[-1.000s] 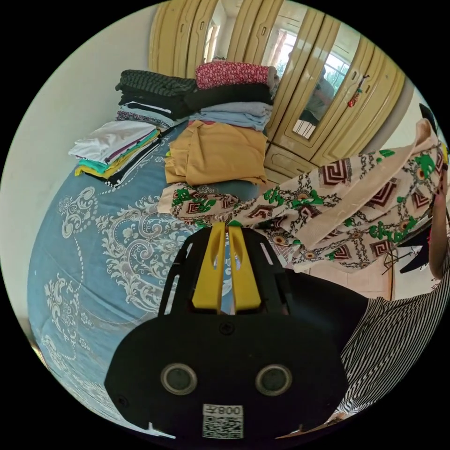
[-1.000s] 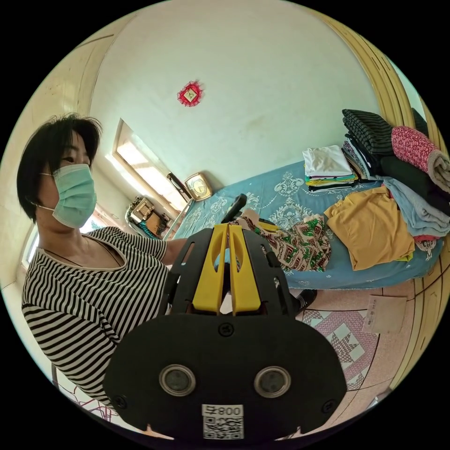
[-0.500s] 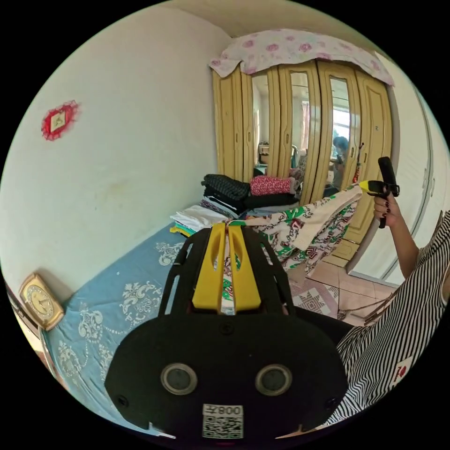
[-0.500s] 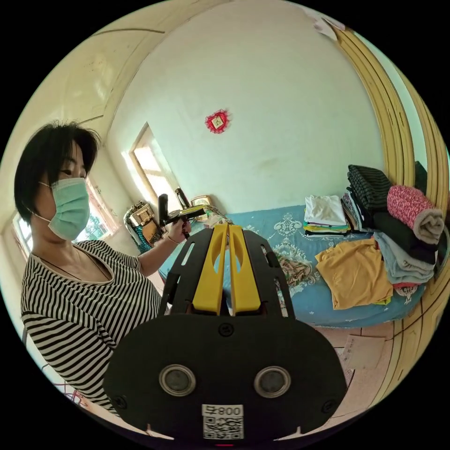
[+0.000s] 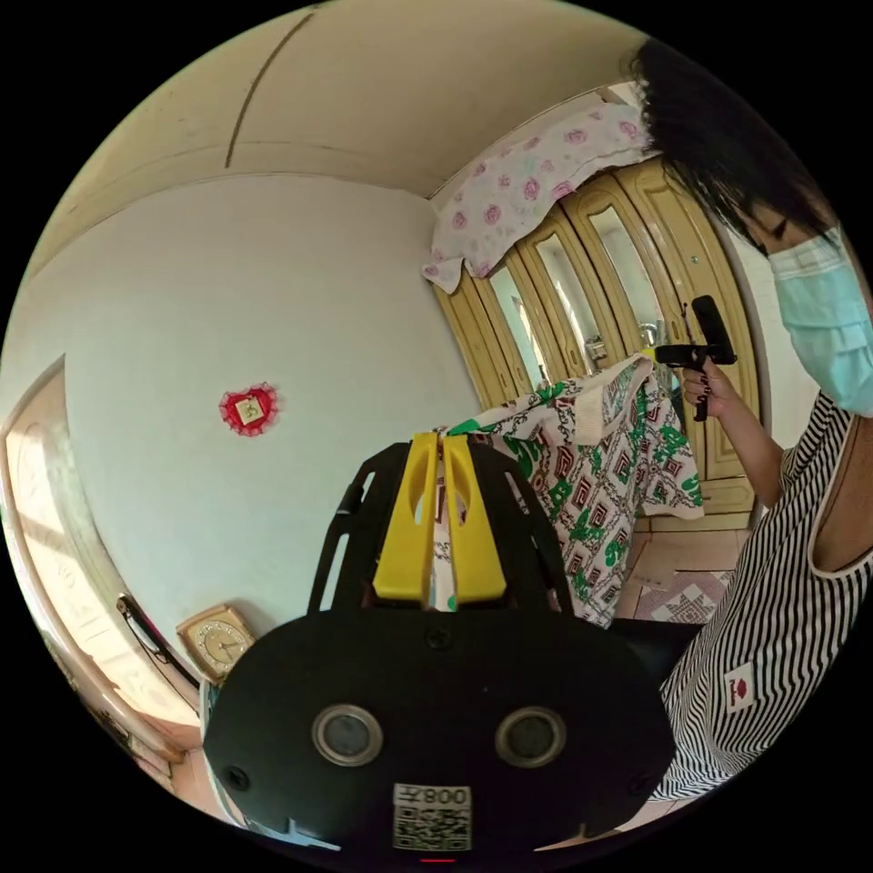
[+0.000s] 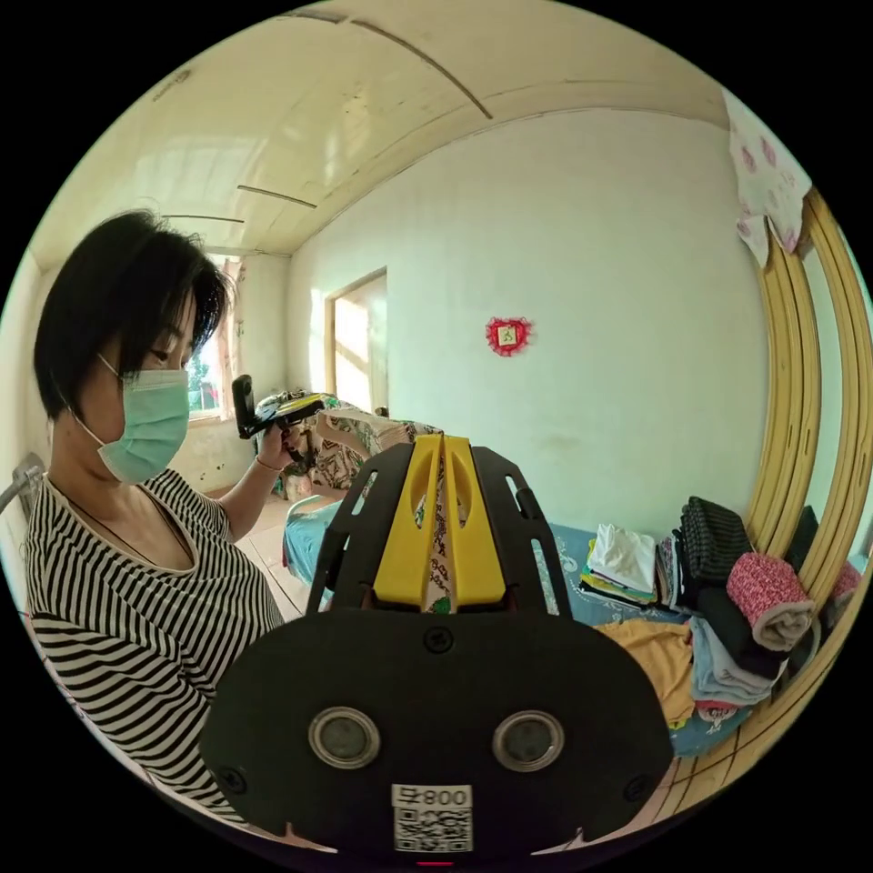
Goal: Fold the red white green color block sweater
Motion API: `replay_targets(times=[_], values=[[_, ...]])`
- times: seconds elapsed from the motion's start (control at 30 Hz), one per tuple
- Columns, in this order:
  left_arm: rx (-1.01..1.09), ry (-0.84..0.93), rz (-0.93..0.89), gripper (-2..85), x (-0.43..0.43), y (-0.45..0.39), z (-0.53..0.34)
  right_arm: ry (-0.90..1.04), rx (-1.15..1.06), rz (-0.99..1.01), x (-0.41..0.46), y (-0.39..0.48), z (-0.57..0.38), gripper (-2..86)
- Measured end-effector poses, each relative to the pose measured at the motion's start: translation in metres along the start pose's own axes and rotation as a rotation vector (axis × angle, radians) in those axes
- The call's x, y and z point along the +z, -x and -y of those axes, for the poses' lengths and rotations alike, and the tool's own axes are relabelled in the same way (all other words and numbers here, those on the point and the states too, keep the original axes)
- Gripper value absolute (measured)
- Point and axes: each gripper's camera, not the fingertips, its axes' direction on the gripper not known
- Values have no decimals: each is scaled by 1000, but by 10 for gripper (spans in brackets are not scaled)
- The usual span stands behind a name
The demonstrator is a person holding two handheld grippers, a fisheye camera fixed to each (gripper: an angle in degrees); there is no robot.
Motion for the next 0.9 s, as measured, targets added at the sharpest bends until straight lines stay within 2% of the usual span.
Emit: replay_targets(times=[0.27,0.47,0.7,0.9], values=[[46,-33,176,7,-115,-13,-23,-64,-134,102,37,69,44,1],[21,-5,258,6,-132,1,-51,-46,-165,160,109,95,67,1],[-23,59,294,6,-76,62,-83,5,-159,170,234,96,103,1],[-134,178,272,6,47,166,-129,128,-101,169,415,61,130,2]])
